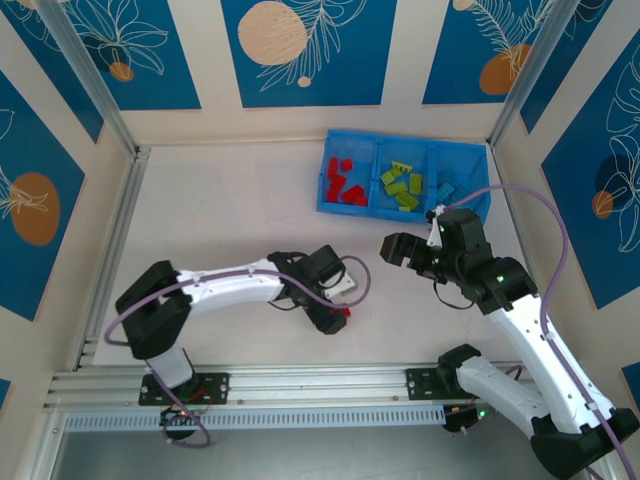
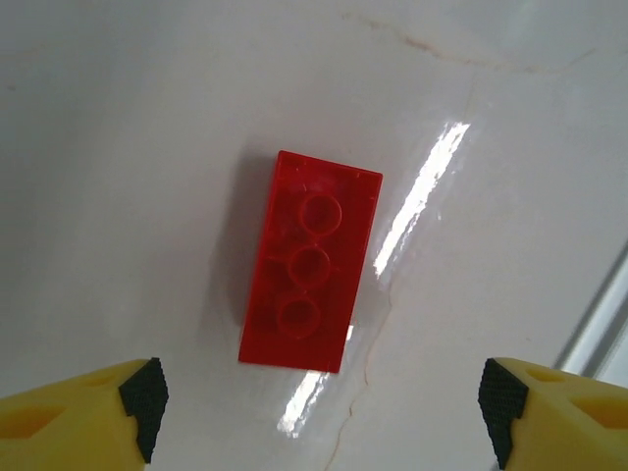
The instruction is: Sort the legos into containers by color
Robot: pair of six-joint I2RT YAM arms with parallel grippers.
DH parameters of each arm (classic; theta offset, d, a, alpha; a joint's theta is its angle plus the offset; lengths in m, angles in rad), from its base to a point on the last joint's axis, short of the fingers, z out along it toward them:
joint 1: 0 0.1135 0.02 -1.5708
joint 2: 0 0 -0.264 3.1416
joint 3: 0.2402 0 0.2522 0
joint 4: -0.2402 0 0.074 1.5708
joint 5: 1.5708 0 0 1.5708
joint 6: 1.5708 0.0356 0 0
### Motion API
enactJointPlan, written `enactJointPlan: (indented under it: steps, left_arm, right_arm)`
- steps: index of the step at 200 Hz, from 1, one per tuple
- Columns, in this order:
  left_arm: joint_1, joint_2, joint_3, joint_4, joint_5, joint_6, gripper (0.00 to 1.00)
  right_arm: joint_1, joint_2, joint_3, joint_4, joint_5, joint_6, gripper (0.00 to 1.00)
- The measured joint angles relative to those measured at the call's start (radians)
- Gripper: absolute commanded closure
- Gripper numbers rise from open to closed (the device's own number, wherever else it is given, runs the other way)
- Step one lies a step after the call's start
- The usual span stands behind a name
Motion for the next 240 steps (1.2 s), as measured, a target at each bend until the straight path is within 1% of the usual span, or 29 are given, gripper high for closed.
enactJointPlan:
  steps: [10, 38, 52, 59, 87, 95, 109, 117, 148, 175, 192, 213, 225, 240]
  left_arm:
    - [-0.003, 0.032, 0.008, 0.007, -0.001, 0.003, 0.24]
    - [-0.009, 0.083, 0.033, 0.011, -0.017, 0.022, 0.46]
    - [-0.017, 0.119, 0.060, 0.022, -0.040, 0.023, 0.55]
    - [-0.021, 0.132, 0.066, 0.027, -0.050, 0.022, 0.57]
    - [-0.027, 0.144, 0.066, 0.030, -0.082, 0.027, 0.59]
    - [-0.027, 0.144, 0.066, 0.032, -0.089, 0.026, 0.62]
    - [-0.028, 0.144, 0.066, 0.040, -0.100, 0.022, 0.72]
    - [-0.028, 0.143, 0.066, 0.044, -0.106, 0.025, 0.74]
    - [-0.027, 0.120, 0.043, 0.069, -0.135, 0.015, 0.76]
    - [0.006, 0.054, 0.031, 0.073, -0.145, 0.003, 0.75]
    - [0.065, 0.012, 0.070, 0.074, -0.148, -0.006, 0.75]
    - [0.168, 0.003, 0.183, 0.100, -0.156, -0.019, 0.75]
    - [0.228, 0.017, 0.266, 0.114, -0.167, -0.026, 0.75]
    - [0.286, 0.076, 0.407, 0.135, -0.192, -0.026, 0.75]
  right_arm:
    - [-0.003, -0.011, 0.000, -0.005, 0.000, 0.000, 0.10]
    - [-0.005, -0.029, -0.002, -0.011, 0.000, 0.004, 0.10]
    - [-0.005, -0.029, -0.002, -0.013, 0.000, 0.006, 0.10]
    - [-0.005, -0.029, -0.002, -0.014, 0.000, 0.007, 0.10]
    - [-0.008, -0.029, -0.003, -0.017, 0.000, 0.007, 0.10]
    - [-0.008, -0.029, -0.004, -0.017, 0.000, 0.007, 0.10]
    - [-0.008, -0.029, -0.006, -0.017, 0.000, 0.007, 0.10]
    - [-0.010, -0.029, -0.006, -0.018, 0.000, 0.007, 0.10]
    - [-0.010, -0.029, -0.008, -0.017, -0.018, 0.006, 0.10]
    - [-0.007, -0.029, -0.015, 0.005, -0.097, -0.009, 0.11]
    - [0.014, -0.027, -0.026, 0.037, -0.149, -0.021, 0.11]
    - [0.066, -0.012, -0.029, 0.067, -0.187, -0.030, 0.11]
    - [0.093, 0.002, -0.029, 0.079, -0.187, -0.033, 0.11]
    - [0.116, 0.017, -0.029, 0.082, -0.187, -0.038, 0.11]
